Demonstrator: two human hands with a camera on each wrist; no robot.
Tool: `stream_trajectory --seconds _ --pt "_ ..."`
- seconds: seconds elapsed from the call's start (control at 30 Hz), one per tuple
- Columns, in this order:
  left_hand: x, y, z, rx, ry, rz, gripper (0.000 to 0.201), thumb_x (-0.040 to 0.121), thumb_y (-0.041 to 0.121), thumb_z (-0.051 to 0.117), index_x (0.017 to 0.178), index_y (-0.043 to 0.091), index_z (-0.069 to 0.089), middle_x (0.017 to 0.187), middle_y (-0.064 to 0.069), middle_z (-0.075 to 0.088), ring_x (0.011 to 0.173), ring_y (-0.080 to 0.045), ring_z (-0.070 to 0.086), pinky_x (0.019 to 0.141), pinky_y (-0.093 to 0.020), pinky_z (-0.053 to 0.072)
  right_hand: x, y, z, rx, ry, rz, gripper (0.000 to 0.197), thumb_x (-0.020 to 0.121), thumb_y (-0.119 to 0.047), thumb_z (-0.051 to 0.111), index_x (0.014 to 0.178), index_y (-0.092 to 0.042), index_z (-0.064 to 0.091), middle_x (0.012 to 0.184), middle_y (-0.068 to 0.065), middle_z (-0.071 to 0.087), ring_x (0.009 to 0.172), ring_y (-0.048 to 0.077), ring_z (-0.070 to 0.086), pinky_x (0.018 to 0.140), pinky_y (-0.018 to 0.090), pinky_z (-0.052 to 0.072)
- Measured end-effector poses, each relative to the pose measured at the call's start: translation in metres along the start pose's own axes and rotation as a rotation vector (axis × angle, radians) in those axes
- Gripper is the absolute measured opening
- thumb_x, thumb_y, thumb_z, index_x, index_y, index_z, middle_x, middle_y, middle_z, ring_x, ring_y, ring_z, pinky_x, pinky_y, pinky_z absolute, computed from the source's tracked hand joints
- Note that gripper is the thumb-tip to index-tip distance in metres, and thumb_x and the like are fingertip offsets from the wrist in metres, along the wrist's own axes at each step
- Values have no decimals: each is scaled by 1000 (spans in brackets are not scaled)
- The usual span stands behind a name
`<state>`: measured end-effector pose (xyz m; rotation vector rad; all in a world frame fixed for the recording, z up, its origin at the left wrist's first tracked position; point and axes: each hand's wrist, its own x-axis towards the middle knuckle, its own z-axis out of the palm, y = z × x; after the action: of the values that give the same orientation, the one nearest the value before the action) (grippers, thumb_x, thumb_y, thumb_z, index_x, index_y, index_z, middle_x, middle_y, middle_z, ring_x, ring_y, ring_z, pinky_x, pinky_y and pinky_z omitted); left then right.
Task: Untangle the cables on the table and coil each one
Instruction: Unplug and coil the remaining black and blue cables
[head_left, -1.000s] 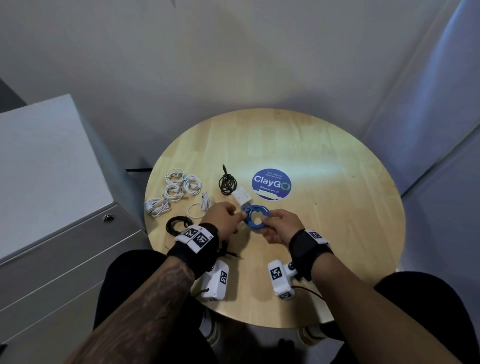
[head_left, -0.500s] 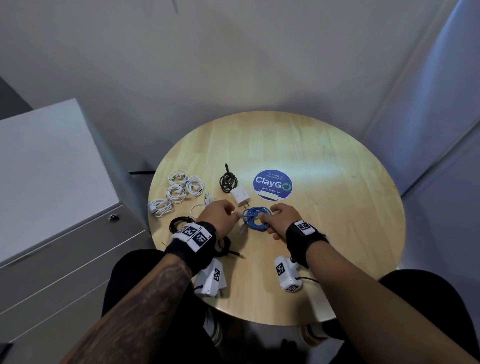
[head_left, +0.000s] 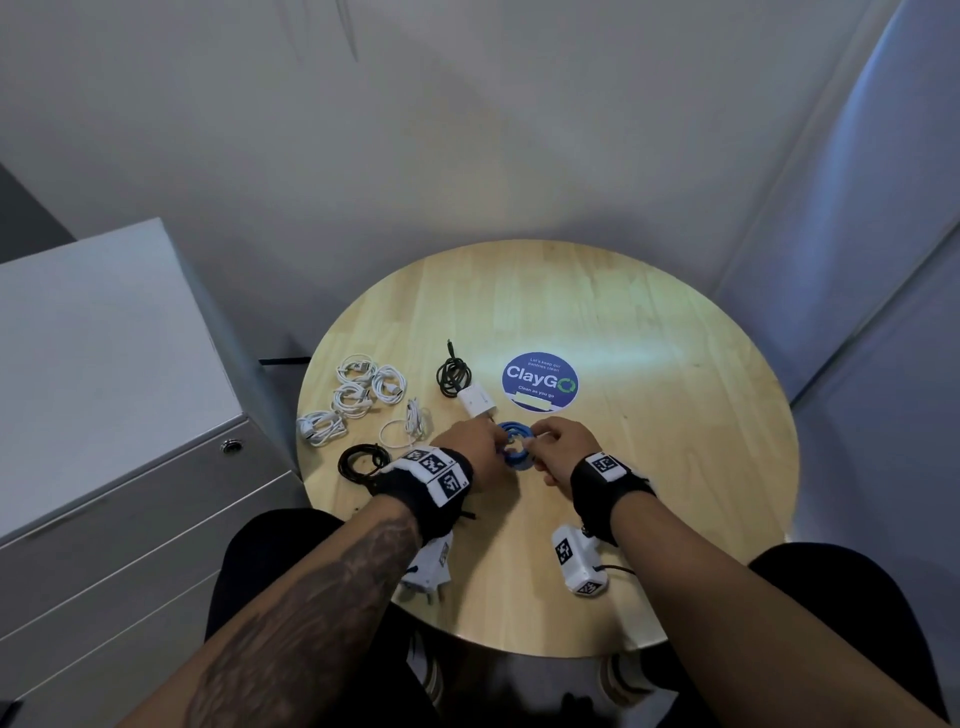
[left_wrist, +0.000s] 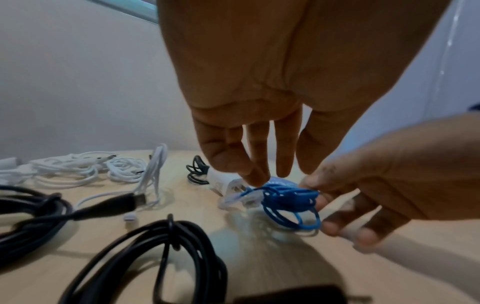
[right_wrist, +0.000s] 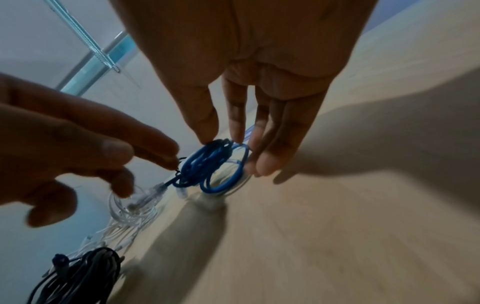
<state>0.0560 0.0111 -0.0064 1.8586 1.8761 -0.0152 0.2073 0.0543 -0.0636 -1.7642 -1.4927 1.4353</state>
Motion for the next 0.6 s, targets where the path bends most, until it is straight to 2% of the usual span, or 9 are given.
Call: stream_trajectory --seconds 0.07,0.1,0.13,0.2,0.23,0.3,0.4,0.5,0.6 --pt "9 6 7 165 -93 -24 29 95 23 49 117 13 65 119 -12 62 111 -32 55 87 -35 46 1 -1 -1 -158 23 -40 28 86 -22 69 113 -17 67 106 10 70 86 29 66 76 37 57" --pt "13 7 10 226 -117 -31 29 97 23 47 117 11 64 118 -13 61 112 -32 54 85 -34 45 2 -2 -2 -256 38 -58 30 86 -23 69 116 -17 67 112 9 70 97 29 66 84 36 55" --pt "17 8 12 272 -133 -34 29 98 24 46 116 9 64 118 -13 61 112 -31 55 83 -33 45 3 -3 -3 -336 51 -73 33 86 -22 69 119 -17 66 117 7 69 105 28 64 88 31 51" --pt "24 10 14 343 -150 -39 30 99 26 46 117 8 63 118 -13 61 112 -30 57 85 -34 47 5 -4 -3 -403 70 -74 39 88 -21 68 126 -15 62 125 7 65 113 27 60 91 28 46" --pt "27 10 15 368 -148 -47 31 99 27 46 118 8 62 120 -12 60 113 -30 57 87 -36 48 5 -6 -3 -420 72 -74 38 88 -19 66 125 -13 62 125 8 65 113 28 60 92 29 46" --pt "28 7 21 376 -150 -65 33 99 28 46 124 8 56 125 -12 54 116 -31 52 88 -39 47 4 -9 2 -448 56 -93 27 88 -14 64 114 -10 68 117 10 69 106 30 62 90 33 51" --pt "29 0 32 355 -175 -59 39 100 28 43 134 11 49 137 -9 43 121 -32 43 95 -45 43 3 -12 7 -467 31 -120 20 87 -12 61 103 -11 72 106 11 72 95 32 63 84 38 55" --pt "30 -4 31 309 -209 -74 43 102 33 43 142 17 46 146 -3 37 126 -33 37 104 -47 37 3 -16 10 -478 -1 -144 26 89 -9 56 110 -10 70 110 12 70 97 34 62 84 37 52" --pt "29 -6 24 271 -212 -60 44 102 35 42 142 18 48 148 -5 35 127 -34 36 108 -46 34 1 -18 9 -470 -39 -166 26 88 -7 54 111 -6 66 109 15 68 99 35 61 87 39 51"
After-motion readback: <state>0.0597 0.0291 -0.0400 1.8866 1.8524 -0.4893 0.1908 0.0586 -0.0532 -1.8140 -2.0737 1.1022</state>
